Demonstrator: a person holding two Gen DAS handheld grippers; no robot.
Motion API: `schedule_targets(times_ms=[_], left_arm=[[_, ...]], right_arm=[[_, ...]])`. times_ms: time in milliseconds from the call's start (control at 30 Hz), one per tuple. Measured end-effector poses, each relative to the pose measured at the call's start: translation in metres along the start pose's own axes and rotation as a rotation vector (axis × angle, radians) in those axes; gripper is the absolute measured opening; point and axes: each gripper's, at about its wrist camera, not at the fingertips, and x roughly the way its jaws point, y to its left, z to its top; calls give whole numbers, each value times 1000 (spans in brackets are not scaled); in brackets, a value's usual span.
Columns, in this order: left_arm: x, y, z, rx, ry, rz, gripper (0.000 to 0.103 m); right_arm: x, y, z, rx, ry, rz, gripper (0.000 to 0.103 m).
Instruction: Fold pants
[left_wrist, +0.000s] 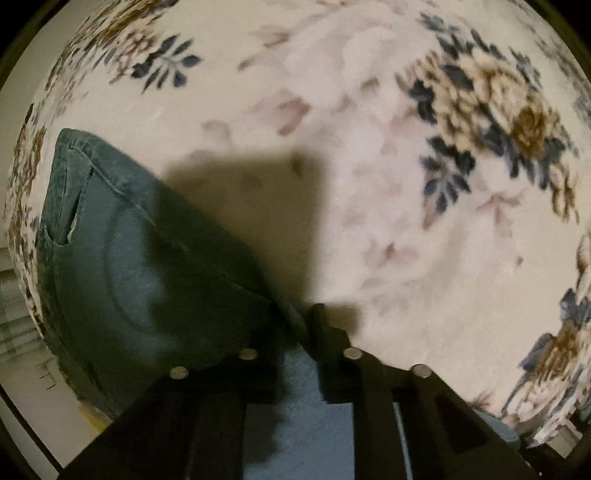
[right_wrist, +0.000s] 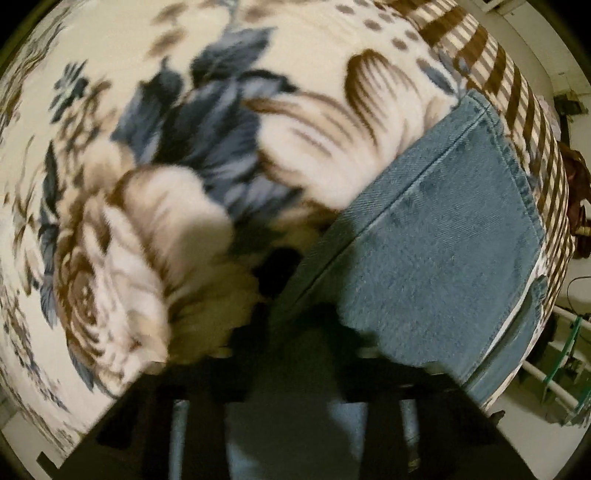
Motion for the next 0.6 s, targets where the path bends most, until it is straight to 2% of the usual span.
schedule_targets(times_ms=[67, 233, 333, 467, 533, 600], left_arm=[[-10, 13, -2, 8, -22, -25, 8], [-43, 30, -24, -6, -92, -106, 7], [-84, 19, -58, -20, -123, -152, 7], [-112, 58, -94, -47, -162, -217, 5], [-112, 88, -99, -56, -185, -234, 4], [-125, 111, -131, -72, -211, -247, 4]], right_arm=[[-4, 1, -8, -9, -9, 13, 9], [-29, -7, -39, -38, -51, 48, 5], [-43, -20, -61, -56, -79, 74, 5], [-69, -38, -92, -94, -123, 116, 5], [-79, -52, -110, -105, -136, 142, 5], [-89, -68, -127, -115, -143, 170, 5]])
